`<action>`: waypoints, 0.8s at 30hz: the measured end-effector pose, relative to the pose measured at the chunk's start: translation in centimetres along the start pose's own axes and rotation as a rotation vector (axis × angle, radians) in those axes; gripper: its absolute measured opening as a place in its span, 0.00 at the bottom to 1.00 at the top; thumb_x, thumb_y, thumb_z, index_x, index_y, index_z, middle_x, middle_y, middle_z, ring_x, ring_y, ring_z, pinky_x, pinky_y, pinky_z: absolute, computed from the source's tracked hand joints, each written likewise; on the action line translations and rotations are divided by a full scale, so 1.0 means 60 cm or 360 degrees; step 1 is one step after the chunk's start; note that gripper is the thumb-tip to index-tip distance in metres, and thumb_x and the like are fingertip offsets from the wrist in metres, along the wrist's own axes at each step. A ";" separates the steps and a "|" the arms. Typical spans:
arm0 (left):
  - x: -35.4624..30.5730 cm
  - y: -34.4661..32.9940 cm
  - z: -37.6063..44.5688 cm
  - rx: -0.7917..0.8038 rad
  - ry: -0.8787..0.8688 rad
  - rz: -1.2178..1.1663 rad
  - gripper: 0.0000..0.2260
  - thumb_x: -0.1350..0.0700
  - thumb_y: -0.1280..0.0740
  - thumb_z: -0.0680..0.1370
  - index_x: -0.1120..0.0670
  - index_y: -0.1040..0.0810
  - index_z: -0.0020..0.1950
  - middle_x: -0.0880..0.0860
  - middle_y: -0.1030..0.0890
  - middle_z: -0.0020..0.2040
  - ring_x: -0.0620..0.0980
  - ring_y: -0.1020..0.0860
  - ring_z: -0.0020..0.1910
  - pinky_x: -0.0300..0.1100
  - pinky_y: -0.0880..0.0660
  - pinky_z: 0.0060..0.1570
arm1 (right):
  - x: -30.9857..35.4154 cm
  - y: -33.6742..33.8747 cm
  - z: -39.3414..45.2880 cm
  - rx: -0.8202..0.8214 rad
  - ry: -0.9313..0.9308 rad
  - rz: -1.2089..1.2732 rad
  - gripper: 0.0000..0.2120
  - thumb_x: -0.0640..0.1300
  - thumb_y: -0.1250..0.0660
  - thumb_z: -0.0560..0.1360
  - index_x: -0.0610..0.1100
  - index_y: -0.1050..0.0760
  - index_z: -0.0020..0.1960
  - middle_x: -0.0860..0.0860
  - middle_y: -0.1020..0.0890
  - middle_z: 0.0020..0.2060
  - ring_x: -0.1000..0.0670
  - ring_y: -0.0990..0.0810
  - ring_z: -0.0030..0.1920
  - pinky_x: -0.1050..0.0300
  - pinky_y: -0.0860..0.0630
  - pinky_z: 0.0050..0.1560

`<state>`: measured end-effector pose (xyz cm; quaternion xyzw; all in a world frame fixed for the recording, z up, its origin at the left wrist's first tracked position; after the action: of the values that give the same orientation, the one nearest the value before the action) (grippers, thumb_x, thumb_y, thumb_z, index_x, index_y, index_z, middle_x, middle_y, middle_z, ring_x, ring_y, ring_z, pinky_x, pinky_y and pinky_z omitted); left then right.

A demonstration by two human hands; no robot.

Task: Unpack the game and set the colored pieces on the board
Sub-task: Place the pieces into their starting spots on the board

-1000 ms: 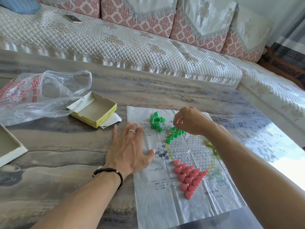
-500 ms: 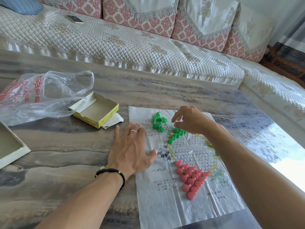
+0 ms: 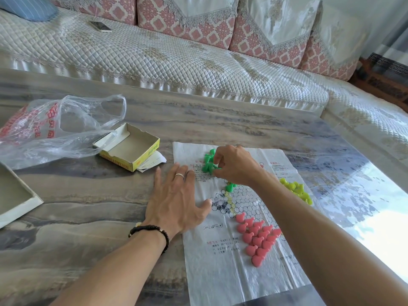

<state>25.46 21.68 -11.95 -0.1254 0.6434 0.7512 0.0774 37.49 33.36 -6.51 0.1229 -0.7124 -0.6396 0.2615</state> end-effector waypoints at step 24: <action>0.001 -0.002 0.001 -0.0019 -0.0019 0.0000 0.34 0.33 0.45 0.73 0.54 0.37 0.71 0.53 0.38 0.74 0.53 0.46 0.75 0.60 0.52 0.74 | -0.039 0.069 -0.036 -0.0084 0.0084 0.0009 0.08 0.34 0.33 0.73 0.43 0.16 0.46 0.58 0.21 0.36 0.59 0.19 0.36 0.72 0.23 0.39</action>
<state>25.41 21.78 -12.09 -0.1214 0.6385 0.7557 0.0805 41.25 33.39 -2.91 0.1308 -0.6883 -0.6540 0.2852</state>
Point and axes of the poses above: each hand's wrist, its own z-axis towards the middle knuckle, its own y-axis out of the back of the hand, x = y × z, the point moved 2 cm from there along z, towards the middle knuckle
